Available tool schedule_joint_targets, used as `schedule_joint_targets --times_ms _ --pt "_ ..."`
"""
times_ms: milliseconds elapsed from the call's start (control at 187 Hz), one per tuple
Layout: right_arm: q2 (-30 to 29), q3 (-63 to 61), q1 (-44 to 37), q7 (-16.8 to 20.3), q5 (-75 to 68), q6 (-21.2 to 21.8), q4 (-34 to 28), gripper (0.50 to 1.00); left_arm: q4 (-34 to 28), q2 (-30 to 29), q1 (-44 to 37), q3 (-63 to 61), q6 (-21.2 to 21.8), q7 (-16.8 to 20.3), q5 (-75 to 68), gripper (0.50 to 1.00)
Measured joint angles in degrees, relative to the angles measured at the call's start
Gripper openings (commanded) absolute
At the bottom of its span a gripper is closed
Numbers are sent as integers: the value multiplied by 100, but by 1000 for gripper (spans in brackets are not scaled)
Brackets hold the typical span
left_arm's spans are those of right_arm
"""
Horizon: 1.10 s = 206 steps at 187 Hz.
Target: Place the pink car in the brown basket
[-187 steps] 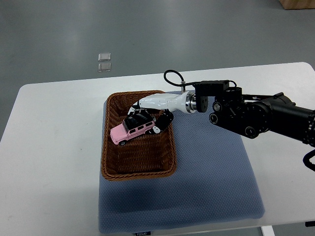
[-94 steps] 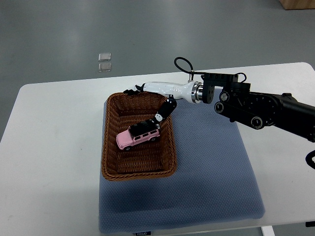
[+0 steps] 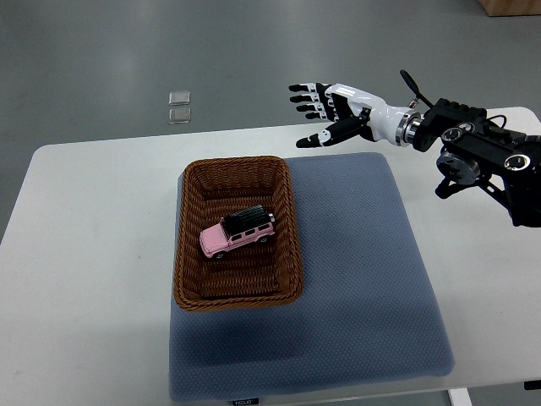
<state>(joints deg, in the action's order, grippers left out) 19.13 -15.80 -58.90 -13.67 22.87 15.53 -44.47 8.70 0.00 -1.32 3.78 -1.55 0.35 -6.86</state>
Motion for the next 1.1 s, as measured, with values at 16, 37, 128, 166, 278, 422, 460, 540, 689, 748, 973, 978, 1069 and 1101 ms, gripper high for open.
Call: schedule_joint_targets --times_ms 16,37,128,166,278,422,460,540,689,748,973,978,1069,1101 --pt "0 0 25 32 -166 3 22 919 0 0 0 0 0 0 0 1000" --pt "0 -1 59 76 -385 5 49 917 0 0 0 0 0 0 0 1000" --pt "1 -2 222 240 -1305 25 138 919 0 0 -1 0 0 0 0 1000" --pt "5 -2 276 279 -1594 29 156 919 0 0 0 0 0 0 0 1000" --pt "4 -3 429 393 -2440 43 212 919 0 0 0 0 0 0 0 1000" --pt "-53 -3 563 544 -3434 185 362 919 0 0 -1 0 0 0 0 1000" --pt "-70 -3 583 556 -3623 231 430 919 0 0 -1 0 0 0 0 1000" --pt "-120 -3 609 561 -3933 300 593 919 0 0 0 0 0 0 0 1000" --pt "-275 -53 631 507 -4077 291 911 921 0 0 -1 0 -2 0 0 1000" --pt "-335 -210 635 505 -4079 290 1030 924 0 0 -1 0 -2 0 0 1000" --pt "-442 -934 841 505 -4045 303 1147 924 0 0 -1 0 -2 0 0 1000" --pt "-442 -943 845 505 -4044 304 1148 924 0 0 -1 0 -2 0 0 1000" --pt "-442 -1021 884 505 -4025 315 1154 924 0 0 0 0 -2 0 0 1000" --pt "-441 -1028 898 505 -4017 317 1161 924 0 0 0 0 -2 0 0 1000"
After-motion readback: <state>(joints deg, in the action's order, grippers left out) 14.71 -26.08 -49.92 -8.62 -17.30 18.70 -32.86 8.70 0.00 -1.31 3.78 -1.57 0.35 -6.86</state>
